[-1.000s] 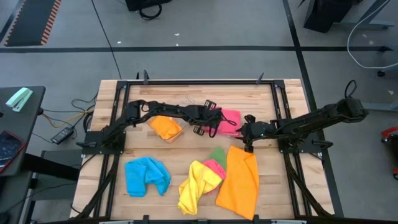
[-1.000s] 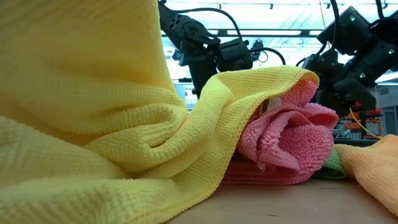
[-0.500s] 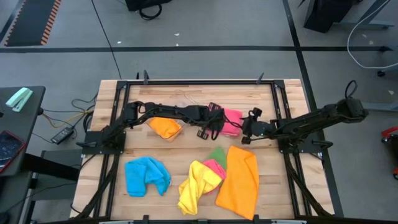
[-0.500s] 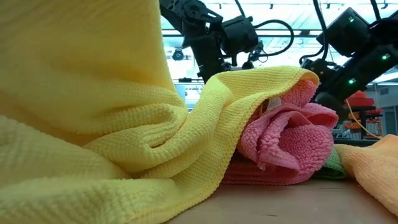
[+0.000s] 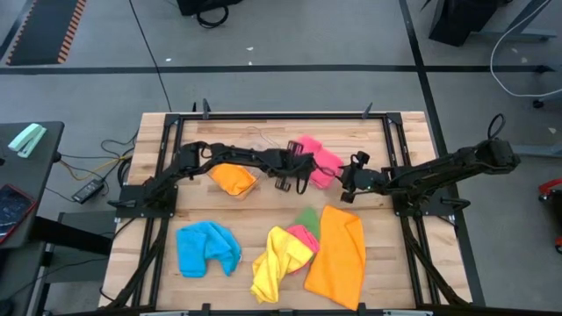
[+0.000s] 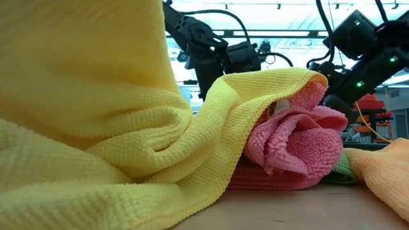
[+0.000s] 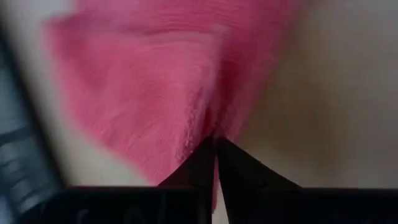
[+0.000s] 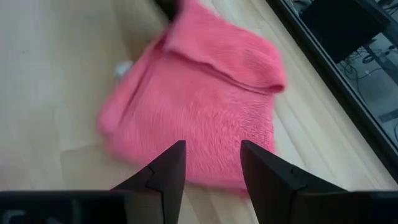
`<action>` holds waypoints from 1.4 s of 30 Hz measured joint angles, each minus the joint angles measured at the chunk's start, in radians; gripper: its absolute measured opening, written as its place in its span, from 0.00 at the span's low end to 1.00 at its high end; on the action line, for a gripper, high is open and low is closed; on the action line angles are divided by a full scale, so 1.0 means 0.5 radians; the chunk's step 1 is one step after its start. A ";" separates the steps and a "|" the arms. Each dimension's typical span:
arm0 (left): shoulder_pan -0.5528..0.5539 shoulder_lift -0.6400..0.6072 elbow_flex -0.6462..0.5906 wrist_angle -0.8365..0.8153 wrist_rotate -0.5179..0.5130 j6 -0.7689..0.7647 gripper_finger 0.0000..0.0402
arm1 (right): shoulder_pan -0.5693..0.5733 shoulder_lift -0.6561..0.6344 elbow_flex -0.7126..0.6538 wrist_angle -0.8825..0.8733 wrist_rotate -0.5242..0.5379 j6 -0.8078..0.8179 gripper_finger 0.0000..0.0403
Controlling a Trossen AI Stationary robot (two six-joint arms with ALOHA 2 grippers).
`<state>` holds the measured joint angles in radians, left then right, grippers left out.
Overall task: Fold microfiber towels
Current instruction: Fold the pink microfiber towel
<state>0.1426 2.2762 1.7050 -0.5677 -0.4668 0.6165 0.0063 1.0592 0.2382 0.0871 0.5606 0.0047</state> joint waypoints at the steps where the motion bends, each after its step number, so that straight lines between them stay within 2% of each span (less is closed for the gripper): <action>1: 0.020 -0.001 0.003 0.058 -0.060 0.002 0.06 | 0.000 0.000 0.000 -0.006 -0.002 0.006 0.40; 5: 0.074 -0.005 0.005 0.148 -0.197 -0.082 0.05 | -0.009 0.005 0.000 -0.009 -0.009 0.047 0.40; 10: 0.009 -0.076 0.005 0.107 -0.204 -0.085 0.03 | -0.076 0.012 0.000 0.020 -0.009 0.057 0.40; 13: -0.070 -0.118 0.005 0.045 -0.194 -0.050 0.04 | -0.179 0.069 -0.011 0.203 -0.031 0.048 0.40; 16: -0.148 -0.154 0.005 0.026 -0.199 -0.048 0.05 | -0.313 0.162 -0.007 0.415 -0.144 -0.037 0.40; 19: -0.200 -0.174 0.007 -0.029 -0.204 -0.084 0.05 | -0.475 0.245 0.013 0.451 -0.274 -0.063 0.40; 22: -0.219 -0.188 0.006 -0.175 -0.194 -0.185 0.03 | -0.620 0.322 0.016 0.470 -0.539 -0.063 0.40; 25: -0.201 -0.192 0.007 -0.268 -0.041 -0.348 0.03 | -0.696 0.400 0.016 0.517 -0.707 -0.086 0.40; 29: -0.186 -0.192 0.007 -0.249 0.216 -0.472 0.12 | -0.715 0.470 0.017 0.599 -0.753 -0.130 0.40; 34: -0.219 -0.193 0.007 -0.251 0.357 -0.464 0.26 | -0.723 0.534 0.018 0.633 -0.774 -0.188 0.40; 38: -0.249 -0.196 0.007 -0.264 0.407 -0.463 0.35 | -0.759 0.593 0.018 0.620 -0.765 -0.169 0.40; 42: -0.270 -0.196 0.007 -0.359 0.406 -0.483 0.39 | -0.718 0.646 0.022 0.557 -0.797 -0.049 0.40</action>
<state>0.0076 2.1784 1.7084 -0.7472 -0.2638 0.3750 -0.3526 1.3820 0.2490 0.3656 0.1620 -0.0200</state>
